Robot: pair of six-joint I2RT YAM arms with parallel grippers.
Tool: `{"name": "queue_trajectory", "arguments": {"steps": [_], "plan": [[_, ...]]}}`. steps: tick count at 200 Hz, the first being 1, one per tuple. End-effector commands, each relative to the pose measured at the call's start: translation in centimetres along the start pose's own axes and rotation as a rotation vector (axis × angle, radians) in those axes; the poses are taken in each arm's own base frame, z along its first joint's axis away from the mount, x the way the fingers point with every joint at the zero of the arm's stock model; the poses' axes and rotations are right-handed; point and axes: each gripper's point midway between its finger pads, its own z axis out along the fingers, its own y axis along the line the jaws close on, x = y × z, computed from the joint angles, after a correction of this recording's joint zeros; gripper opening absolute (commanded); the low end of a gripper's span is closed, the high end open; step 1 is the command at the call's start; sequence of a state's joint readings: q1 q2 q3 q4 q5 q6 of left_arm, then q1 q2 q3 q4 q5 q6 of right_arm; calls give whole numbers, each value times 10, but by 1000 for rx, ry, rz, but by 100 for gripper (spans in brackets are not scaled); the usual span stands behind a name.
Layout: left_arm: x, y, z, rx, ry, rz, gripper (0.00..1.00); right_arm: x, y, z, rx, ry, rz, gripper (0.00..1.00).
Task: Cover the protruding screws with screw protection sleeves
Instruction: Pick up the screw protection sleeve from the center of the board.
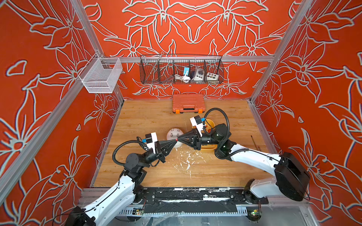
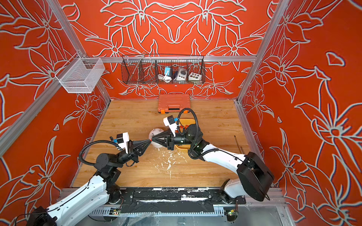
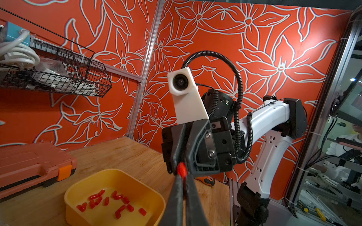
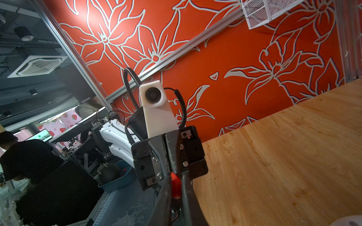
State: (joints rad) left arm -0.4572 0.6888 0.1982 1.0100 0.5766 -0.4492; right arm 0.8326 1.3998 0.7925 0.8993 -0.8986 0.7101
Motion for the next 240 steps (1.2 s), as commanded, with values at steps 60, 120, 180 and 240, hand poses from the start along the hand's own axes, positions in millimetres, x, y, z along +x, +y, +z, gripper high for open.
{"name": "queue_trajectory", "arguments": {"steps": [60,120,180,240], "plan": [[9,-2,-2,-1,60,64,27,-21,23,3,-48,-11,-56,0],[74,7,-21,-67,327,352,64,22,7,-23,215,320,12,0],[88,2,-27,-65,361,472,64,60,-3,-43,402,498,109,0],[92,-10,-28,4,345,456,67,61,-13,-16,410,435,135,0]]}}
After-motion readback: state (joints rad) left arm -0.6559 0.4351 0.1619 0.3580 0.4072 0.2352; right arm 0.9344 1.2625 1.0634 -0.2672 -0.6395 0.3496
